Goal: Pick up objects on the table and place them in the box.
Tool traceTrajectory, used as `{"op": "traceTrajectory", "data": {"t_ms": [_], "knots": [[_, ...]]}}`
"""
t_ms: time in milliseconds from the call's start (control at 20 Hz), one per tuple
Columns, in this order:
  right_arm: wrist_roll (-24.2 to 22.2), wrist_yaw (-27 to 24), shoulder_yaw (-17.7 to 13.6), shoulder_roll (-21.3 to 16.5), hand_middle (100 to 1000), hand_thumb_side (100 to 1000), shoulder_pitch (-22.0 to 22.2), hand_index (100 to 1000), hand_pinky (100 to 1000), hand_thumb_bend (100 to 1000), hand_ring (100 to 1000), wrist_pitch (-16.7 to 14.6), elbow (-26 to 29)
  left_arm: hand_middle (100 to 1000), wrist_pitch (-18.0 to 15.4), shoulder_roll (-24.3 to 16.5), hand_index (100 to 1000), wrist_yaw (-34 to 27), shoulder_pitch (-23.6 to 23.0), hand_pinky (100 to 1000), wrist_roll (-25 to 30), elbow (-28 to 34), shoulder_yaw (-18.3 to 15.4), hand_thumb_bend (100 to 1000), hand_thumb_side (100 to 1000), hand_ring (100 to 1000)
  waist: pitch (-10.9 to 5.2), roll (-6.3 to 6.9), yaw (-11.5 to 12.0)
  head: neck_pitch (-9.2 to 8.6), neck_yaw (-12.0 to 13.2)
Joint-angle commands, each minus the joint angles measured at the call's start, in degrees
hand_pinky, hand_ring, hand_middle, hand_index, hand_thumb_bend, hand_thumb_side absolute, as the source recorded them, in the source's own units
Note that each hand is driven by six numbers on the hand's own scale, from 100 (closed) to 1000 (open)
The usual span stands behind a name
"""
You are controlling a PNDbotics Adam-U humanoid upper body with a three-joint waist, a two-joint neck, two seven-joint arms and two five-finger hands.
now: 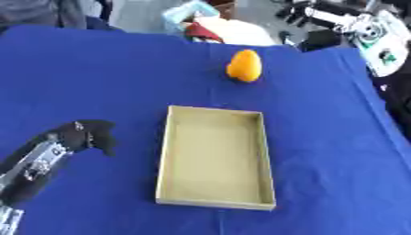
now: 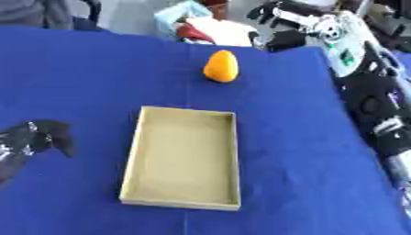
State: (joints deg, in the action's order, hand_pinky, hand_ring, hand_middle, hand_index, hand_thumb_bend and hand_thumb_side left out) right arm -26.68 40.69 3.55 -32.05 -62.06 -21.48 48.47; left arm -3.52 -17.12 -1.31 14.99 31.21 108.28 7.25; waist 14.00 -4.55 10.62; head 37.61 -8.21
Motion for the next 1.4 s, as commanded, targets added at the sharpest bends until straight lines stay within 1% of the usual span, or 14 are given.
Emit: {"op": "traceTrajectory", "data": {"t_ms": [50, 250, 500, 600, 650, 700, 850, 900, 1050, 1100, 1250, 1400], "knots": [[2.02, 2.11, -1.31, -1.08, 917, 650, -1.57, 959, 805, 100, 883, 0.6, -1.2, 616, -0.01, -0.04, 844, -0.81, 1.11, 721, 0.45, 1.31, 0.3, 122, 1000, 602, -0.82, 0.09, 0.63, -1.03, -1.23], [3.99, 4.19, -2.28, -0.92, 915, 673, -1.72, 959, 805, 100, 883, 1.45, -3.64, 616, 0.14, 0.22, 844, -1.3, 1.93, 720, 0.91, 1.45, 0.75, 124, 1000, 602, -0.55, -0.18, 2.31, -1.65, -2.71], [6.27, 6.95, -3.2, -0.69, 916, 708, -1.81, 962, 806, 100, 885, 2.38, -6.2, 616, 0.42, 0.6, 844, -1.56, 2.67, 721, 1.6, 1.44, 1.3, 125, 1000, 602, -0.15, -0.51, 3.82, -2.57, -4.34], [6.76, 8.65, -3.2, -0.57, 915, 767, -1.73, 964, 809, 100, 889, 2.45, -6.89, 616, 0.45, 0.71, 844, -1.62, 2.91, 721, 1.82, 1.49, 1.44, 125, 1000, 602, 0.02, -0.57, 4.19, -2.88, -4.83], [6.9, 9.49, -3.22, -0.51, 916, 779, -1.69, 967, 811, 100, 891, 2.47, -7.19, 616, 0.46, 0.74, 844, -1.64, 2.98, 721, 1.91, 1.52, 1.48, 125, 1000, 602, 0.1, -0.57, 4.32, -3.09, -5.0], [7.01, 10.37, -3.27, -0.41, 916, 781, -1.69, 967, 812, 100, 892, 2.52, -7.47, 616, 0.48, 0.77, 844, -1.62, 3.02, 721, 1.97, 1.52, 1.5, 125, 1000, 602, 0.17, -0.56, 4.4, -3.3, -5.07], [7.13, 12.67, -3.47, -0.02, 918, 823, -1.62, 971, 815, 100, 895, 2.68, -8.27, 616, 0.5, 0.83, 844, -1.46, 3.07, 721, 2.13, 1.51, 1.52, 125, 1000, 602, 0.29, -0.53, 4.54, -3.75, -5.22], [7.13, 13.34, -3.5, 0.14, 918, 829, -1.6, 972, 815, 100, 896, 2.68, -8.48, 616, 0.49, 0.85, 844, -1.43, 3.08, 721, 2.16, 1.52, 1.53, 125, 1000, 602, 0.31, -0.5, 4.55, -3.77, -5.27], [6.65, 14.87, -3.44, 0.8, 921, 895, -1.57, 970, 818, 100, 899, 2.43, -9.07, 616, 0.49, 0.94, 845, -1.28, 2.98, 722, 2.29, 1.46, 1.53, 126, 1000, 602, 0.32, -0.35, 4.39, -3.62, -5.42], [6.27, 15.17, -3.34, 1.05, 922, 898, -1.59, 971, 818, 100, 899, 2.2, -9.15, 616, 0.5, 0.98, 845, -1.21, 2.91, 722, 2.3, 1.4, 1.49, 126, 1000, 602, 0.28, -0.28, 4.24, -3.56, -5.43], [5.02, 15.3, -2.64, 1.68, 925, 916, -1.62, 972, 820, 100, 901, 0.71, -8.23, 616, 0.52, 1.07, 845, -1.12, 2.78, 722, 2.25, 1.27, 1.41, 126, 1000, 602, 0.11, -0.11, 3.63, -3.48, -5.35], [3.13, 14.82, -1.24, 2.04, 925, 925, -1.51, 974, 823, 100, 903, -1.33, -6.04, 616, 0.52, 1.07, 845, -1.08, 2.69, 722, 2.25, 1.19, 1.38, 126, 1000, 602, -0.08, -0.01, 3.02, -3.48, -5.14]]}}
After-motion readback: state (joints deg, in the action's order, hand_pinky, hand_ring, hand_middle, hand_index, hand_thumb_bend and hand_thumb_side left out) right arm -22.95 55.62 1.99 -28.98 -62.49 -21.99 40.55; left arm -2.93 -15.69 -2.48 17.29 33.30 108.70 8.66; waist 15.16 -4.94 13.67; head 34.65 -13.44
